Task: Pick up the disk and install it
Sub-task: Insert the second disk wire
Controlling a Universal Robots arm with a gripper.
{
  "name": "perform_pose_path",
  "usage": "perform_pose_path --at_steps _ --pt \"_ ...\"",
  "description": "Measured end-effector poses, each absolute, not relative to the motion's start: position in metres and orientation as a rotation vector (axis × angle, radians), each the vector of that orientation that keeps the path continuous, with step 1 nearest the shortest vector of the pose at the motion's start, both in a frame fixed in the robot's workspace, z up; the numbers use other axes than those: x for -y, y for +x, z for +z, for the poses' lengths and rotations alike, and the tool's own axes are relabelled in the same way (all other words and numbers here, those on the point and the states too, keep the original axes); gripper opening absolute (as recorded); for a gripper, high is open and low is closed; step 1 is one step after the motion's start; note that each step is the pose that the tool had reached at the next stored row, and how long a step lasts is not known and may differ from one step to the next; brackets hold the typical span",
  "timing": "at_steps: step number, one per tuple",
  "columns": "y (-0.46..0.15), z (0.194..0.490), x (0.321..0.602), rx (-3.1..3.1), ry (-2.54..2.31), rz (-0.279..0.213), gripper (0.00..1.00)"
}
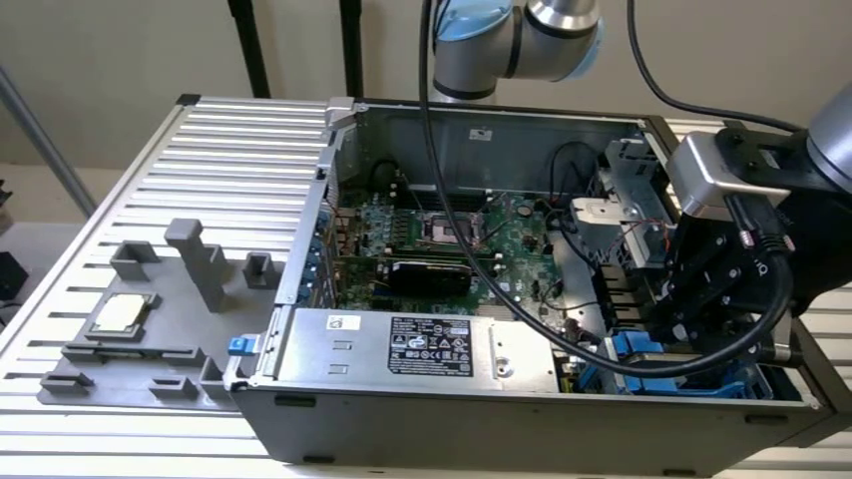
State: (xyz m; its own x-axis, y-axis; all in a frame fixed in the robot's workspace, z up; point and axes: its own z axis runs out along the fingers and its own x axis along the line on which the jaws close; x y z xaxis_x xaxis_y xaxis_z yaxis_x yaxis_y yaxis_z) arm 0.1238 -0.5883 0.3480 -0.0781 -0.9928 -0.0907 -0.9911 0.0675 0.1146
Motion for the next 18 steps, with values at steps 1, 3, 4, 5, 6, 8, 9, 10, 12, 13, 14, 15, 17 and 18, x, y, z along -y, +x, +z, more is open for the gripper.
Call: perform_pose_path --at_steps 1,3,4,5,6,8,9,10,12,13,14,15,17,18 --pt "0.124 0.348 0.588 2.287 2.125 -0.228 0.24" --pt "0.124 0.348 0.588 2.287 2.125 -0.229 0.24" --pt "0.124 0.348 0.588 2.287 2.125 -0.229 0.24" --pt "0.124 0.348 0.588 2.287 2.125 -0.229 0.24" --pt "0.124 0.348 0.588 2.287 2.125 -0.229 0.24" --pt "0.124 0.348 0.588 2.287 2.125 -0.229 0.24" --pt "0.124 0.348 0.588 2.287 2.125 -0.228 0.24" --pt "0.124 0.348 0.588 2.287 2.125 -0.229 0.24" --pt "0.124 0.35 0.588 2.287 2.125 -0.228 0.24" --pt "0.124 0.353 0.587 2.286 2.125 -0.228 0.24" --pt "0.124 0.357 0.586 2.286 2.125 -0.227 0.24" --pt "0.124 0.361 0.585 2.286 2.124 -0.227 0.24" --pt "0.124 0.37 0.583 2.286 2.124 -0.226 0.24" --pt "0.124 0.375 0.582 2.286 2.124 -0.225 0.24"
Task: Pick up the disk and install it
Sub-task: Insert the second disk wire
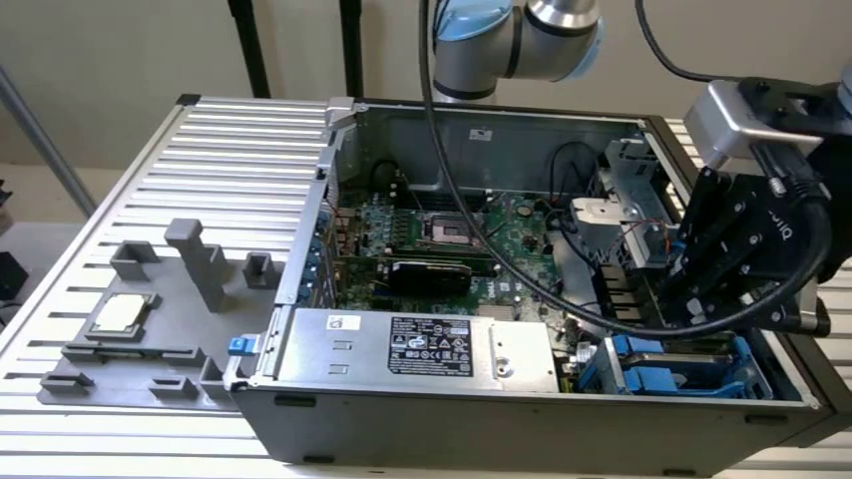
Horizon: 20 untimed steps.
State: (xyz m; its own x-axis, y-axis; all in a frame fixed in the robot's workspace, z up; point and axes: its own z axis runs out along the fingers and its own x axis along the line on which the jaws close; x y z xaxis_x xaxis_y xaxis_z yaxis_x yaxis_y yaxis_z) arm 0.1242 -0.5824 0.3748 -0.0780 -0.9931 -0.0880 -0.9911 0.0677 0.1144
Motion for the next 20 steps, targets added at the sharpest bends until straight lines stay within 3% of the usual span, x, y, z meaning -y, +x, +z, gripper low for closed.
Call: perform_pose_path --at_steps 9,11,20 --pt "0.134 0.383 0.576 2.284 2.122 -0.222 0.24" --pt "0.136 0.383 0.575 2.284 2.122 -0.22 0.33" --pt "0.146 0.382 0.572 2.281 2.118 -0.21 0.33"
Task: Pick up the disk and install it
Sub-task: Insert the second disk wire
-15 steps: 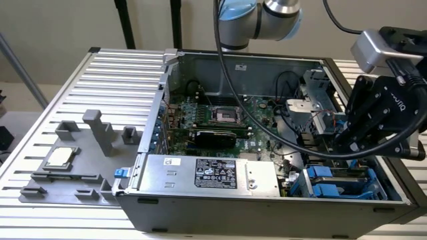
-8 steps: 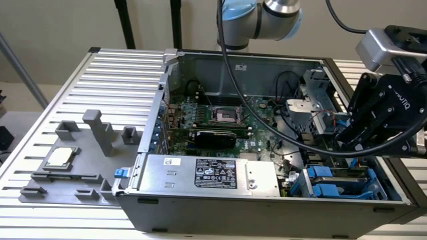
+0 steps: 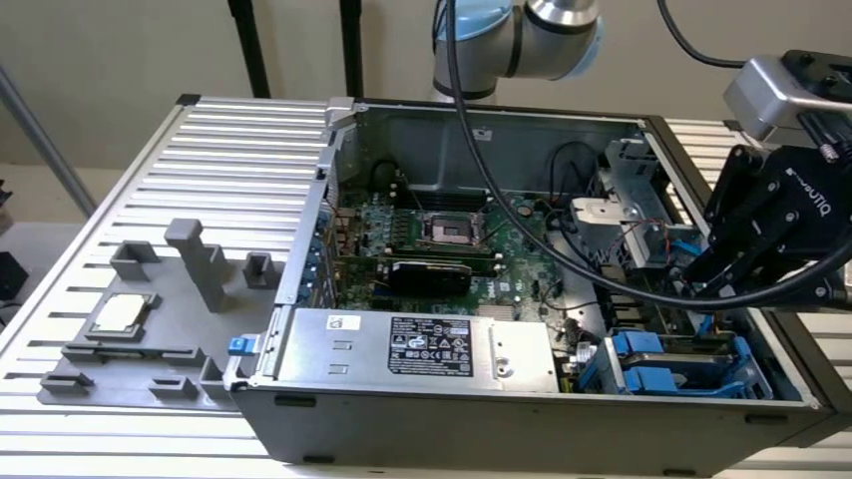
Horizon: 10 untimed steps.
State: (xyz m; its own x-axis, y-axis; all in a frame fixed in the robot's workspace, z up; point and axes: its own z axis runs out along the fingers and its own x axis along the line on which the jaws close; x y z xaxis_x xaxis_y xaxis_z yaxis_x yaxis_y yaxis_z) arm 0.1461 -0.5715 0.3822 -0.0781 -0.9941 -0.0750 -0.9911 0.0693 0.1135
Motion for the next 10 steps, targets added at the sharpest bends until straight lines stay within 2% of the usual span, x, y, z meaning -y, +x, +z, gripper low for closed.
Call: perform_pose_path --at_steps 10 --pt "0.1486 0.3751 0.5658 2.266 2.099 -0.164 0.33"
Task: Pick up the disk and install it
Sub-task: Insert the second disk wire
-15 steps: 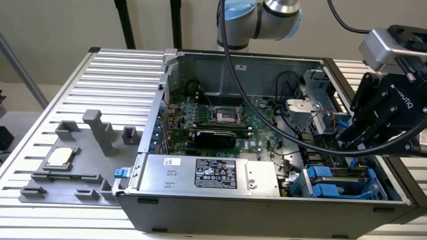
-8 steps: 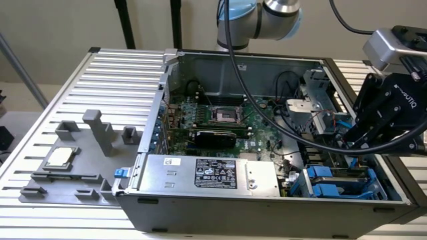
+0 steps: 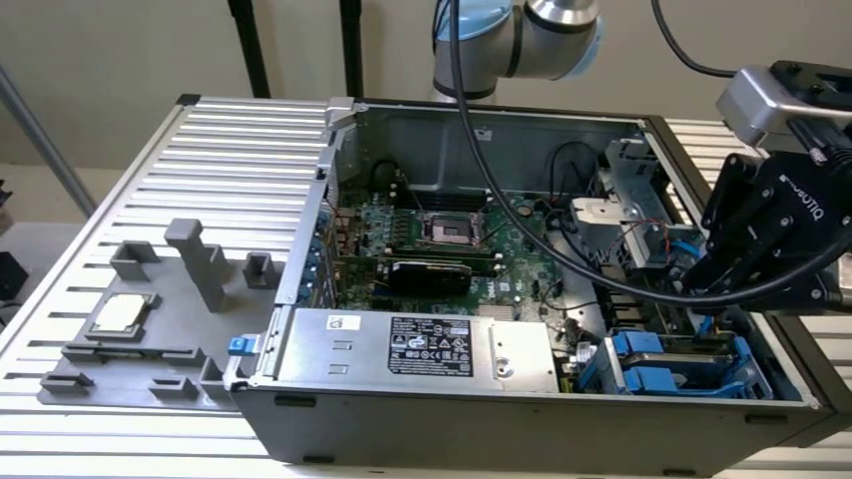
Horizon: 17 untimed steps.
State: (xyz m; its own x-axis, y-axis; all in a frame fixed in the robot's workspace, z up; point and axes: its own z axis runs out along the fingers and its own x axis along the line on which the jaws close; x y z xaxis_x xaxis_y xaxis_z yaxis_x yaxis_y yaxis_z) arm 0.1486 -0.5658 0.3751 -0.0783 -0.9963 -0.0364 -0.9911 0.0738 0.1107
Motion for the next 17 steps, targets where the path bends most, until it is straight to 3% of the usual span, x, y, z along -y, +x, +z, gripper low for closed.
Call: perform_pose_path --at_steps 5,7,8,17 --pt "0.1491 0.3736 0.5618 2.256 2.087 -0.135 0.33" --pt "0.1493 0.3731 0.5602 2.251 2.082 -0.123 0.3" --pt "0.1494 0.3728 0.5595 2.249 2.079 -0.117 0.23" --pt "0.1497 0.371 0.5562 2.24 2.068 -0.092 0.16"
